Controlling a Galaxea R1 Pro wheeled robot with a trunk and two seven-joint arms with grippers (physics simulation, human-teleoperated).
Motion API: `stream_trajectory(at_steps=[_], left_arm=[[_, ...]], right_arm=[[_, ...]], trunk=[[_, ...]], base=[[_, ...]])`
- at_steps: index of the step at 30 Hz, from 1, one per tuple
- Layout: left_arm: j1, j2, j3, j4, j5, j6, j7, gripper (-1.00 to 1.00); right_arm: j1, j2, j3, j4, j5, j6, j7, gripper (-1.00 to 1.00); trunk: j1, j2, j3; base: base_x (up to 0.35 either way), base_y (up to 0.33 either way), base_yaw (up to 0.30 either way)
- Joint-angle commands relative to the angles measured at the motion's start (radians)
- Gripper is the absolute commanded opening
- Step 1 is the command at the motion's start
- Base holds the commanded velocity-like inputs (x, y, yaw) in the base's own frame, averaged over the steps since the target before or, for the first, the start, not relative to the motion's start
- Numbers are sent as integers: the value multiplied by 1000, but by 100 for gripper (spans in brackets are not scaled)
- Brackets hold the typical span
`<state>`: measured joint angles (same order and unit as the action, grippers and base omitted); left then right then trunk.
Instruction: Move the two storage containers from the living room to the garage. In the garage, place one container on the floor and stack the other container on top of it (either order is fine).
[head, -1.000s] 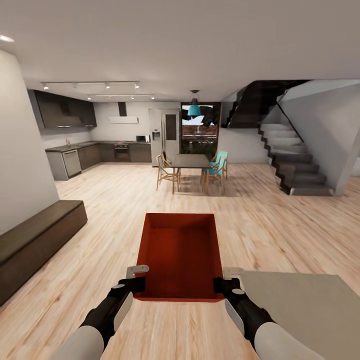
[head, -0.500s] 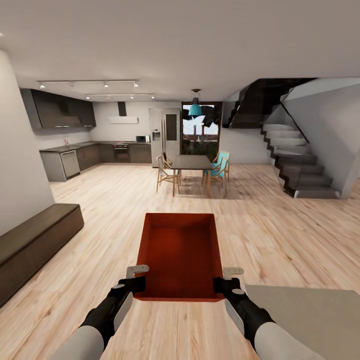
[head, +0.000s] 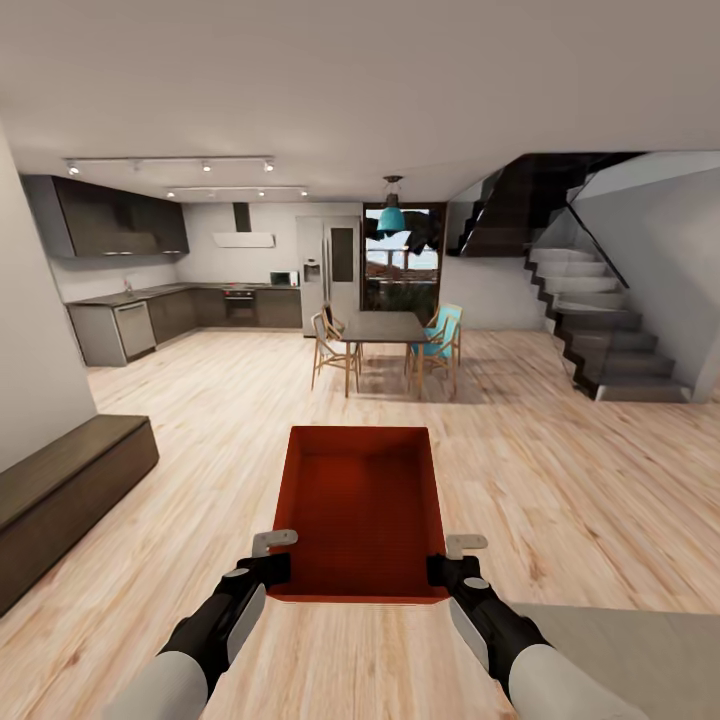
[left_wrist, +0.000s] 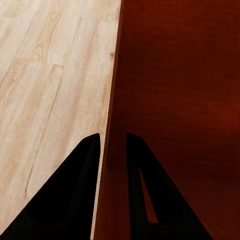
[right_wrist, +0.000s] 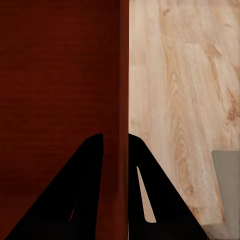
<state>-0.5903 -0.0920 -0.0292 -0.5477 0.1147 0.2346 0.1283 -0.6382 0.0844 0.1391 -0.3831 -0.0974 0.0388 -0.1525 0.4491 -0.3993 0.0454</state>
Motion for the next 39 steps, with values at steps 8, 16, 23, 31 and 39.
stream_trajectory(at_steps=[8, 16, 23, 31, 39], left_arm=[[0, 1, 3, -5, -13, -49, 106, -100], [0, 1, 3, -5, -13, -49, 107, -100], [0, 1, 3, -5, -13, -49, 107, -100], [0, 14, -10, -3, 33, -4, 9, -100], [0, 24, -15, 2, 43, -9, 4, -100]], right_arm=[[0, -2, -1, 1, -13, 4, -12, -100], [0, -2, -1, 1, -13, 5, -12, -100], [0, -2, -1, 1, -13, 4, -12, -100], [0, 0, 6, -2, -11, 3, -16, -100], [0, 9, -6, -3, 22, 3, -16, -100]], trunk=[[1, -1, 0], [1, -1, 0], [1, -1, 0], [1, -1, 0], [1, -1, 0]], base=[[322, 0, 0], [322, 0, 0], [322, 0, 0], [121, 0, 0], [0, 0, 0]])
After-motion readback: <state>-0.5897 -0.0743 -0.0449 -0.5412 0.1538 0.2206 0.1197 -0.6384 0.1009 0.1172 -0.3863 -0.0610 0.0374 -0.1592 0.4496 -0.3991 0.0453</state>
